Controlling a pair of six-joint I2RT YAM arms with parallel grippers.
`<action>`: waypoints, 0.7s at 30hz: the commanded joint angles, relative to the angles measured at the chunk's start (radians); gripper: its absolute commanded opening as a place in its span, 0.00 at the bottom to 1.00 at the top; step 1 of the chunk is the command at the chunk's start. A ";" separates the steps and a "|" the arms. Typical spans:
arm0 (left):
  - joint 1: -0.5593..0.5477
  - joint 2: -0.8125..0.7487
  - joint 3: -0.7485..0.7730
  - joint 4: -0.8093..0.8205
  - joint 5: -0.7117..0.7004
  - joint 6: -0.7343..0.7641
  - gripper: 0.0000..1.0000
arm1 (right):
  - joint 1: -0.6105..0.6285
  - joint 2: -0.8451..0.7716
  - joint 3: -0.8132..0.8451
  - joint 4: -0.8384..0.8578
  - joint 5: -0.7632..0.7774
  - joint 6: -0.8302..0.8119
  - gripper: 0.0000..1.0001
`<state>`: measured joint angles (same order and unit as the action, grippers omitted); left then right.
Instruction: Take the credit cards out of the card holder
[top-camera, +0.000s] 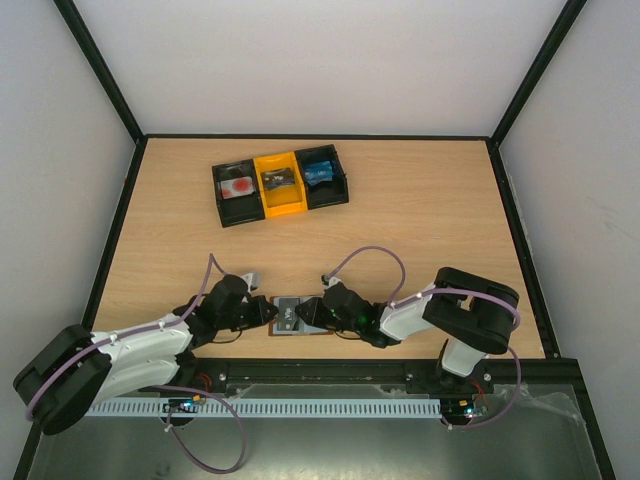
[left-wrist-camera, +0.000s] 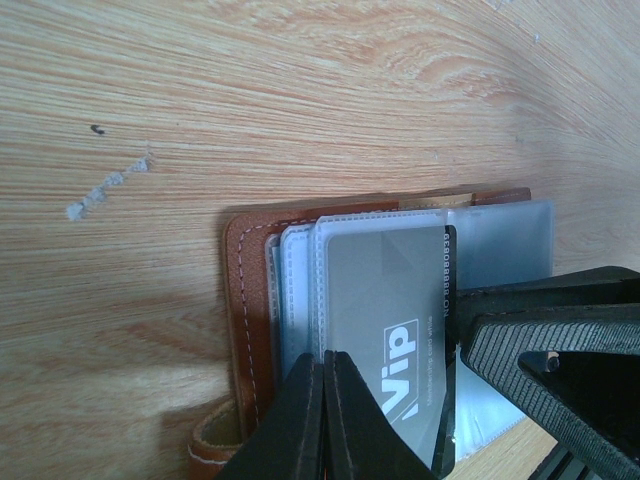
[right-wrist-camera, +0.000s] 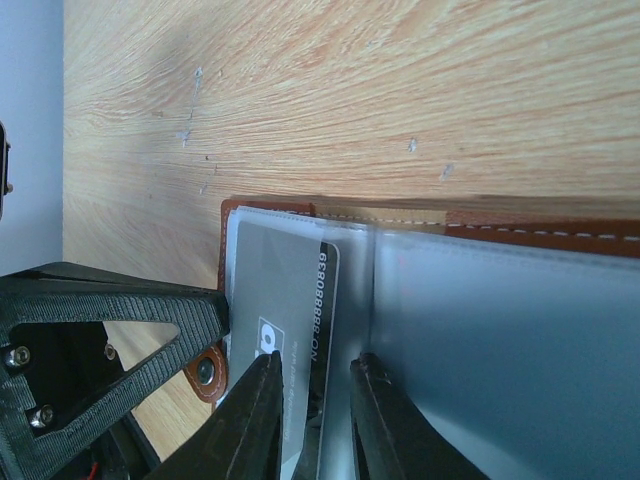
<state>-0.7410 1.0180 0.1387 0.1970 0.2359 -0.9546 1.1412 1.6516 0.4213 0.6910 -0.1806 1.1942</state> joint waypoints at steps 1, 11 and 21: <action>-0.004 0.030 -0.029 -0.035 -0.001 -0.006 0.02 | 0.007 0.023 0.000 0.032 0.016 0.000 0.20; -0.006 0.055 -0.022 -0.029 0.005 -0.004 0.02 | 0.006 0.038 0.001 0.065 -0.007 -0.008 0.08; -0.006 0.075 -0.015 -0.032 -0.016 -0.014 0.02 | 0.007 -0.019 -0.039 0.030 0.029 -0.010 0.03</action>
<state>-0.7414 1.0584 0.1383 0.2462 0.2428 -0.9649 1.1412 1.6501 0.4004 0.7452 -0.1780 1.1942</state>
